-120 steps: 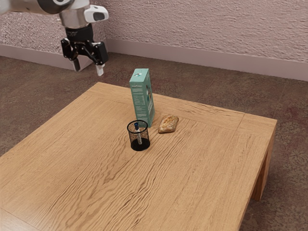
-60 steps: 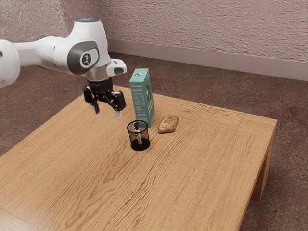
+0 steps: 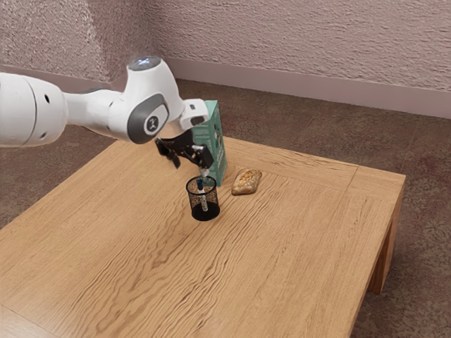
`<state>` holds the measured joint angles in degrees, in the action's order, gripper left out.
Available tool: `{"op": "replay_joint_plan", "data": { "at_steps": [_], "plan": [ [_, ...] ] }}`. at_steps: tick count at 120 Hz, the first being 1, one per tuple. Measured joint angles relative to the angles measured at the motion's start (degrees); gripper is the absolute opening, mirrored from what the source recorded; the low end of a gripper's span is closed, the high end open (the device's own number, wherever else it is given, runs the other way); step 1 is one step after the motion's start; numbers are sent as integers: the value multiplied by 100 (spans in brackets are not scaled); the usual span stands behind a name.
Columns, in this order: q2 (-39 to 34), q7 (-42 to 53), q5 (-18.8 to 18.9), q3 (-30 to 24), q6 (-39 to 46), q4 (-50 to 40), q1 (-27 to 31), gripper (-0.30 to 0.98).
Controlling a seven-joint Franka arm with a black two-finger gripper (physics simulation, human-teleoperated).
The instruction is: Take the marker out of the pen holder and place it to the left of the pen holder.
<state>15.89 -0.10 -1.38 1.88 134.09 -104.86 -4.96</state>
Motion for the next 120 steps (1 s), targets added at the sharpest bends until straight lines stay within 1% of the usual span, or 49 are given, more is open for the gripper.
{"op": "replay_joint_plan", "data": {
  "at_steps": [23, 40, 70, 84, 96, 100, 120],
  "plan": [
    [218, 114, -32, -4, 446, -30, -4, 69],
    [434, 176, -19, -4, 615, -33, -6, 69],
    [394, 254, 0, -98, 592, -295, -23, 69],
    [338, 283, 13, -109, 471, -262, -23, 68],
    [461, 303, 19, -115, 388, -104, -22, 67],
    [487, 308, 20, -116, 367, -77, -22, 65],
    [507, 332, 29, -113, 301, -21, -21, 40]
  ]
}}
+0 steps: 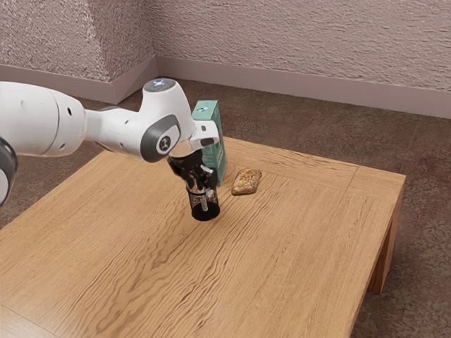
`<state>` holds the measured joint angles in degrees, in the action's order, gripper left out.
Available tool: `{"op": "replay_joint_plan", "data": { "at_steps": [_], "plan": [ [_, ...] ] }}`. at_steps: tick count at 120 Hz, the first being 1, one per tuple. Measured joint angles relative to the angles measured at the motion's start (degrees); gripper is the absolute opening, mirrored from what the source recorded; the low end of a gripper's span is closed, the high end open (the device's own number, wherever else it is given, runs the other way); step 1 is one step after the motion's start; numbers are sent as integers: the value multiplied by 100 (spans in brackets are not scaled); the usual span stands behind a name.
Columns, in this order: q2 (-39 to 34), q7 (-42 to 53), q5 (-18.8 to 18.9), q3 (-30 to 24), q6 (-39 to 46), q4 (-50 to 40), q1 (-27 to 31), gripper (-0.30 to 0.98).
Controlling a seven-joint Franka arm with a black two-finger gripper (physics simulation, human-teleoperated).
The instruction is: Take the marker out of the pen holder and place it to the left of the pen holder.
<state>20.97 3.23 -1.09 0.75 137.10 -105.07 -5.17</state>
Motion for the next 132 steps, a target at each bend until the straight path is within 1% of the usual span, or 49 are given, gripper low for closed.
{"op": "replay_joint_plan", "data": {
  "at_steps": [12, 32, 60, 68, 84, 96, 118, 132],
  "plan": [
    [23, 12, 39, -4, -17, 59, 2, 32],
    [43, 30, 64, -5, -5, 111, 0, 23],
    [22, 26, 91, 11, 9, 116, 7, 1],
    [-9, 4, 112, 12, 11, 115, 8, -3],
    [-125, -58, 158, 19, -36, 115, 2, -7],
    [-419, -111, 211, 43, -230, 115, 4, -9],
    [-1249, -196, 492, 284, -905, 73, -3, -10],
    [-1579, -220, 716, 569, -1587, 187, 11, -10]
  ]
}}
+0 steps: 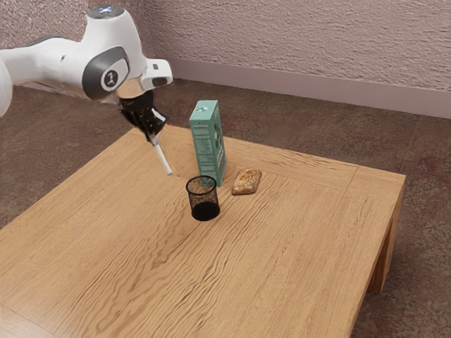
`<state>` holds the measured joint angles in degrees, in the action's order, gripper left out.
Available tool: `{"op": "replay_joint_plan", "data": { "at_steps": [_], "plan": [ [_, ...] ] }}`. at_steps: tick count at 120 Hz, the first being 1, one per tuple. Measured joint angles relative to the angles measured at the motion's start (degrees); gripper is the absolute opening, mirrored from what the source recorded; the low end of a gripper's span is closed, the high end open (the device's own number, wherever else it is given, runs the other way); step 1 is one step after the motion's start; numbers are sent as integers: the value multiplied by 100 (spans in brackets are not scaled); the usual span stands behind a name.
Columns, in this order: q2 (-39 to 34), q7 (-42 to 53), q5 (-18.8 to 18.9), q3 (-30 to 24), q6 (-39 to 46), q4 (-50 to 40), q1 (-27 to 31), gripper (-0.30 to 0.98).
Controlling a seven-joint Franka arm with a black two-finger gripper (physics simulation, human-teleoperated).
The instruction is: Take the marker out of the pen holder and place it to the left of the pen holder.
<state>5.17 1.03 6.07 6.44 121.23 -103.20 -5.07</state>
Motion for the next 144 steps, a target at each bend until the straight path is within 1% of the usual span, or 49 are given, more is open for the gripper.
{"op": "replay_joint_plan", "data": {
  "at_steps": [16, 41, 55, 75, 80, 88, 99, 107, 123, 144],
  "plan": [
    [158, 1, 188, 101, -866, 312, 76, -10],
    [942, 37, 665, 94, -2420, 1070, 14, -10],
    [1284, 69, 767, 91, -3082, 1172, 11, -10],
    [1437, 56, 854, 10, -3968, 1268, 13, -10],
    [1517, 34, 862, -36, -4143, 1292, 13, -10],
    [1863, 3, 863, -70, -4424, 1541, 12, -10],
    [2507, -26, 850, -32, -4782, 2232, 31, -10],
    [2837, -38, 856, 10, -4994, 2586, 55, -10],
    [3123, -54, 863, 59, -5348, 2886, 81, -10],
    [3300, -69, 855, 83, -5638, 2942, 132, -10]
  ]
}}
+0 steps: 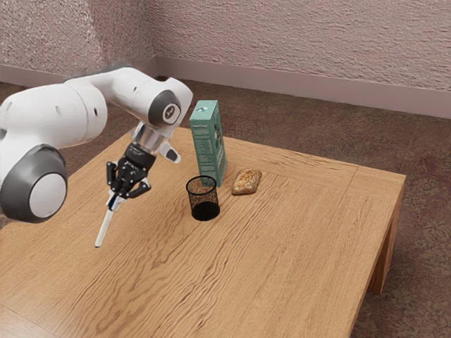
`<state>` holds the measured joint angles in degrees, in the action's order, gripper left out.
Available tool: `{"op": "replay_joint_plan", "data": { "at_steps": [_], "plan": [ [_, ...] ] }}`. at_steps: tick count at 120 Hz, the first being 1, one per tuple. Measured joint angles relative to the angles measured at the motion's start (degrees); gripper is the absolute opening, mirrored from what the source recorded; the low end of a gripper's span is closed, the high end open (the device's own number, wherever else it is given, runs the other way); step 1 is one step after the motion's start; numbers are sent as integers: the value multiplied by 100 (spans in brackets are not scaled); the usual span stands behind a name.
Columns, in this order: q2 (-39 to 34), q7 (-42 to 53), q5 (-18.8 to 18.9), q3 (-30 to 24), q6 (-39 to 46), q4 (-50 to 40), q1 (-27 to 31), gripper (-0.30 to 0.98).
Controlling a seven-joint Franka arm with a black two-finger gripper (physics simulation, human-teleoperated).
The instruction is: Take the marker out of the pen holder and place it to the left of the pen holder.
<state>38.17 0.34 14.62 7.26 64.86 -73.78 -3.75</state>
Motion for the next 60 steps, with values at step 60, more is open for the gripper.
{"op": "replay_joint_plan", "data": {
  "at_steps": [60],
  "plan": [
    [276, -48, -77, 3, -171, -23, 112, 32]
  ]
}}
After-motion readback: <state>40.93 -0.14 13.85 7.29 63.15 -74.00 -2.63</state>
